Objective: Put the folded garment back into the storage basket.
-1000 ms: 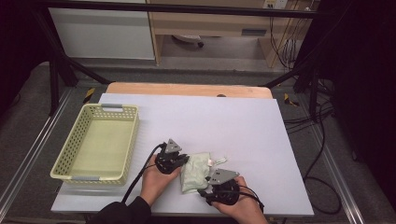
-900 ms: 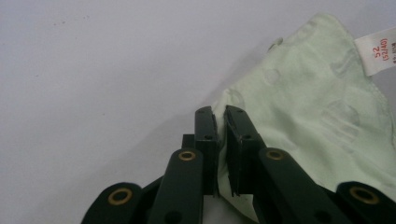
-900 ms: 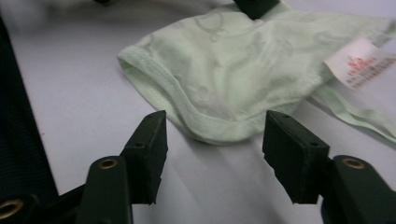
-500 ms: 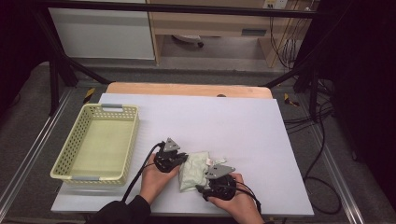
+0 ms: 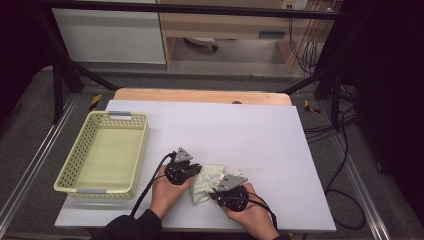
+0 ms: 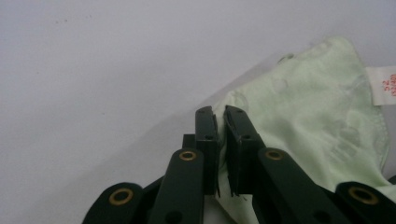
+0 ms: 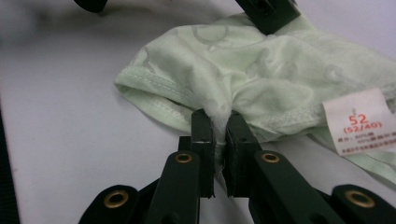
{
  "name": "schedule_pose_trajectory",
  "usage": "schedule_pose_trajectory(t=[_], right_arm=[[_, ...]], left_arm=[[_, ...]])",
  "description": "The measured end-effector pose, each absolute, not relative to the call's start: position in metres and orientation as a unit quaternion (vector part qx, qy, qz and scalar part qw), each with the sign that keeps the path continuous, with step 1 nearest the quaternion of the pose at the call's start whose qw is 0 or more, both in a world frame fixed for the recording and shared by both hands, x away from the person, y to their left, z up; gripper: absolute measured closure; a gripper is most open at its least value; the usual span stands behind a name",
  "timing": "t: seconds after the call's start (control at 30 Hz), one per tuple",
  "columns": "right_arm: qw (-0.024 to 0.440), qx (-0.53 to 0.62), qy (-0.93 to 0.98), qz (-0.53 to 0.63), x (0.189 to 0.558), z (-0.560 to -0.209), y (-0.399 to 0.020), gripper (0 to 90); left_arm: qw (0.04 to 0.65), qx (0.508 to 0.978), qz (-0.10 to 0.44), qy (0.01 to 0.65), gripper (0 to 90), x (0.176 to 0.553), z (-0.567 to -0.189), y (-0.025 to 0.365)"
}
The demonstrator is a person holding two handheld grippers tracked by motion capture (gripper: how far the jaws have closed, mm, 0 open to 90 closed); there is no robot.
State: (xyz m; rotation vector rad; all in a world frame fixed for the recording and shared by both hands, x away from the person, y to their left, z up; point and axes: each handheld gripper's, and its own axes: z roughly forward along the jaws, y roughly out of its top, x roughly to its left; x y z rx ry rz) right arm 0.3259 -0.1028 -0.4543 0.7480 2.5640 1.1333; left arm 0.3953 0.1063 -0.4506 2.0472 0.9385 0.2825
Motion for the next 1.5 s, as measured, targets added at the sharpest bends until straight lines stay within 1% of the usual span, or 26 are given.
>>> schedule_pose_trajectory(t=[0.07, 0.4, 0.63, 1.5], right_arm=[[0.112, 0.255, 0.874, 0.399, 0.325, -0.450, -0.104, 85.1], [0.119, 0.249, 0.865, 0.420, 0.324, -0.431, -0.104, 85.1], [0.113, 0.244, 0.862, 0.431, 0.334, -0.423, -0.099, 85.0], [0.096, 0.223, 0.869, 0.432, 0.342, -0.410, -0.088, 85.0]], left_arm=[[0.425, 0.817, 0.115, 0.373, 84.4, 0.394, -0.448, 0.107], [0.448, 0.808, 0.117, 0.365, 84.4, 0.393, -0.419, 0.115], [0.451, 0.807, 0.127, 0.359, 84.4, 0.398, -0.401, 0.120], [0.451, 0.808, 0.126, 0.357, 84.4, 0.399, -0.380, 0.128]])
